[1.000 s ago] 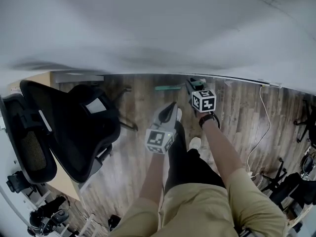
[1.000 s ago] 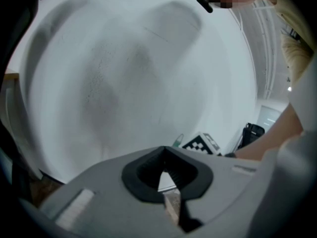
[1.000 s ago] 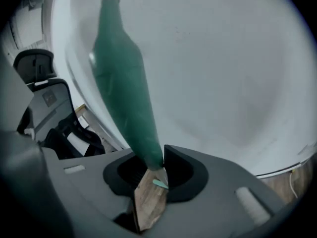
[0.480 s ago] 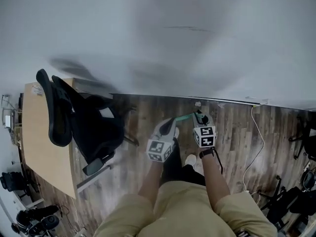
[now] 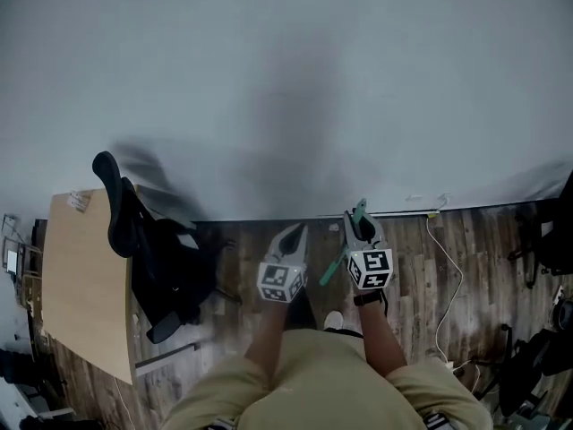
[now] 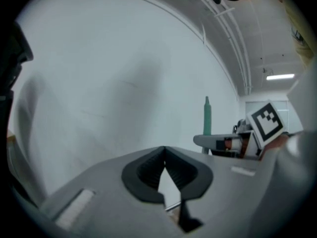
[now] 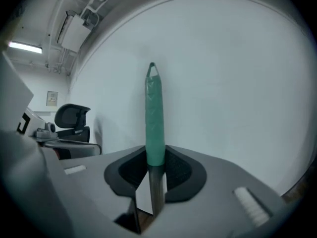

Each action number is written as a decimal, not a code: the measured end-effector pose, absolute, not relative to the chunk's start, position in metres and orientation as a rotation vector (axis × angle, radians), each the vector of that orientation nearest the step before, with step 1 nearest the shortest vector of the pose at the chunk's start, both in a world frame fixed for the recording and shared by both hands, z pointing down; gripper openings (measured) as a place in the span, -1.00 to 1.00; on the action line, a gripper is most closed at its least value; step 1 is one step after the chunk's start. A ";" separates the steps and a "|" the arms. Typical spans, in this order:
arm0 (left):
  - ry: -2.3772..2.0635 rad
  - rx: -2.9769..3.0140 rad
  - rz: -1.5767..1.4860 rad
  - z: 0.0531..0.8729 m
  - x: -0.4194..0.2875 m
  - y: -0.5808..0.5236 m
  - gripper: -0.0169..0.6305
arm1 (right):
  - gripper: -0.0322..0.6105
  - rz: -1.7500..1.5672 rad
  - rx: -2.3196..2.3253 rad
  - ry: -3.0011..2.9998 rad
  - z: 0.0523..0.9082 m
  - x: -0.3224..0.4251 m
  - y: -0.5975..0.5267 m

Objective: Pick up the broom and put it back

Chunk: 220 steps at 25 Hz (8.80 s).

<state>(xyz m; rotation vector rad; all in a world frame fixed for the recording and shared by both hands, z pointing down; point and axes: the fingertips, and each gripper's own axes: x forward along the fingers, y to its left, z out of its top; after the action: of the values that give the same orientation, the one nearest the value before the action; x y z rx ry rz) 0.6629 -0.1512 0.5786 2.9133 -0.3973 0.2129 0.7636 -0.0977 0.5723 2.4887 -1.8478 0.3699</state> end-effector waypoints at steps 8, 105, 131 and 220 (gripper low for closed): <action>-0.369 3.048 0.175 0.500 0.675 -0.104 -0.94 | -0.66 0.095 2.578 -1.904 0.458 0.765 -0.034; -2.777 1.287 -0.271 0.455 -0.863 0.146 -0.94 | -0.73 0.124 -0.648 -2.864 0.494 -0.833 0.082; -2.494 1.570 -0.139 0.485 -1.183 -0.077 -0.94 | -0.68 0.396 -0.093 -2.738 0.588 -1.124 -0.148; -1.200 2.396 0.387 0.764 -1.365 -0.687 -0.94 | -0.69 0.836 1.281 -2.206 0.947 -1.295 -0.722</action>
<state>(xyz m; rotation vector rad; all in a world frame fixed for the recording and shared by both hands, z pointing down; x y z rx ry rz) -1.3652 -0.6872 0.7635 2.3960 -1.2000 0.3870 -1.2946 -0.7219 0.9471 1.2809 -2.2062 0.8362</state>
